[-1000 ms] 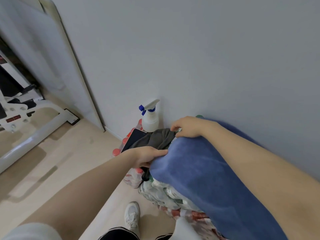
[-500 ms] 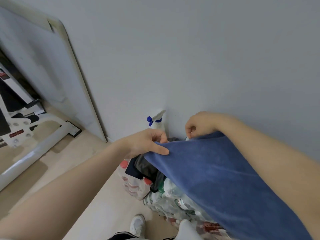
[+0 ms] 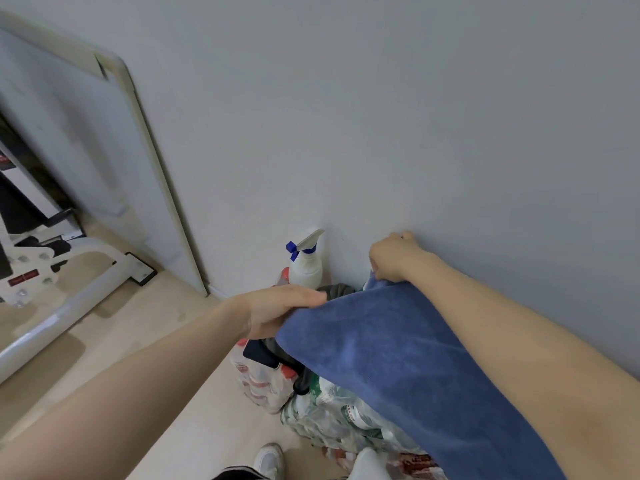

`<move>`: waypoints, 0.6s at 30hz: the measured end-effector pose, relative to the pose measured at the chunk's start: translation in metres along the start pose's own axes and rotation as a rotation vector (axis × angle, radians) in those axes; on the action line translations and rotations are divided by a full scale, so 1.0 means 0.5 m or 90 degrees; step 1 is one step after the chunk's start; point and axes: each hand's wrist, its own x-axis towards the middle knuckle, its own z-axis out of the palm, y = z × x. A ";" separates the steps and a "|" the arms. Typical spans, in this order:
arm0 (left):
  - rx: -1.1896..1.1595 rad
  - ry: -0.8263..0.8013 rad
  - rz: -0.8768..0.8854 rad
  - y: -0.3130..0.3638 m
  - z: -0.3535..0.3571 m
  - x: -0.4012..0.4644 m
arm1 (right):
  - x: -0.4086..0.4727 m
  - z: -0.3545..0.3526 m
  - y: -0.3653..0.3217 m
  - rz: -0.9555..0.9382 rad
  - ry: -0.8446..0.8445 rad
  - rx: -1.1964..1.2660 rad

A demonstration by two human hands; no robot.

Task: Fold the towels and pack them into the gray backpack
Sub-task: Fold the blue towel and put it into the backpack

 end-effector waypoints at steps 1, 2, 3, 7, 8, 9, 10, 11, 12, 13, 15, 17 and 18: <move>-0.040 0.036 0.000 0.001 0.003 0.004 | -0.001 -0.001 0.009 -0.009 0.028 0.072; -0.057 0.073 -0.001 0.003 0.008 0.009 | -0.002 -0.003 0.020 -0.018 0.071 0.183; -0.060 0.119 -0.005 0.002 0.011 0.013 | -0.004 -0.004 0.030 -0.027 0.123 0.340; -0.027 0.192 0.003 -0.004 0.002 0.029 | -0.013 -0.008 0.066 -0.016 0.268 0.927; -0.025 0.215 0.008 -0.004 -0.002 0.031 | -0.014 -0.006 0.071 -0.012 0.280 0.942; -0.019 0.240 0.009 -0.004 -0.005 0.034 | -0.016 -0.005 0.072 -0.018 0.278 0.917; -0.009 0.272 0.004 -0.004 -0.009 0.037 | -0.017 -0.003 0.071 -0.027 0.264 0.875; 0.018 0.301 -0.007 -0.003 -0.011 0.037 | -0.019 -0.004 0.067 -0.038 0.242 0.834; 0.056 0.318 -0.032 -0.002 -0.015 0.038 | -0.021 -0.008 0.061 -0.052 0.224 0.789; 0.097 0.315 -0.063 -0.005 -0.024 0.038 | -0.020 -0.014 0.056 -0.069 0.223 0.733; 0.133 0.279 -0.100 -0.008 -0.038 0.029 | -0.015 -0.032 0.047 -0.095 0.227 0.611; 0.170 0.289 -0.101 -0.007 -0.047 0.018 | -0.007 -0.051 0.041 -0.105 0.226 0.491; 0.182 0.308 -0.093 -0.005 -0.051 0.013 | 0.001 -0.058 0.040 -0.089 0.232 0.407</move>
